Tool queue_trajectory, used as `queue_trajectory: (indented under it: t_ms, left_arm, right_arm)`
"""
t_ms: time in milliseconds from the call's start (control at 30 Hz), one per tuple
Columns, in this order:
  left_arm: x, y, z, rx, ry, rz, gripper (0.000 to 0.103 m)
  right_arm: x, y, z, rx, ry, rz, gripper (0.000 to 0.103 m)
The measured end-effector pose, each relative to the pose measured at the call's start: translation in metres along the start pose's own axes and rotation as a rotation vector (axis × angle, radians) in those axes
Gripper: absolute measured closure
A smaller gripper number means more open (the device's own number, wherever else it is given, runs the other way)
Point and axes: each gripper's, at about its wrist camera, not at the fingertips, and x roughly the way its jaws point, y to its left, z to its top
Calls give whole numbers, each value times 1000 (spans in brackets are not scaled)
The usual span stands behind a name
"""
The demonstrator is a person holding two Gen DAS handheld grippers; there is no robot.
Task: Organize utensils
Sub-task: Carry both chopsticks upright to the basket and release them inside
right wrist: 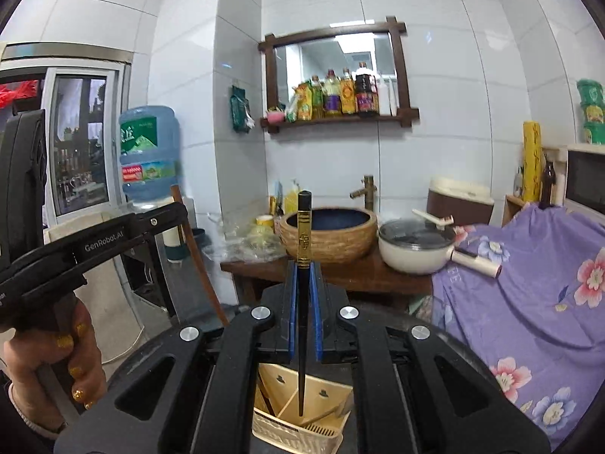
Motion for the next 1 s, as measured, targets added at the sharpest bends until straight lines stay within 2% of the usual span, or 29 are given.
queue_trajectory:
  t_ms: [400, 667, 767, 833, 933, 967, 1000]
  left_arm:
    - [35, 13, -72, 31, 157, 16, 96]
    - [44, 13, -94, 63, 216, 25, 96]
    - [43, 12, -95, 70, 214, 27, 96]
    - [46, 12, -96, 69, 251, 15, 95]
    - [43, 14, -96, 74, 256, 27, 72]
    - [40, 15, -96, 71, 251, 24, 59]
    - [35, 16, -95, 65, 238, 13, 51]
  right_arm:
    - [30, -5, -66, 10, 118, 2, 96]
    - [32, -4, -79, -6, 141, 1, 96]
    - [33, -4, -79, -9, 138, -2, 96]
    - [31, -4, -78, -12, 129, -9, 95]
    - [27, -5, -77, -11, 122, -9, 92]
    - [24, -5, -77, -11, 121, -9, 89]
    - [21, -6, -77, -11, 119, -1, 76]
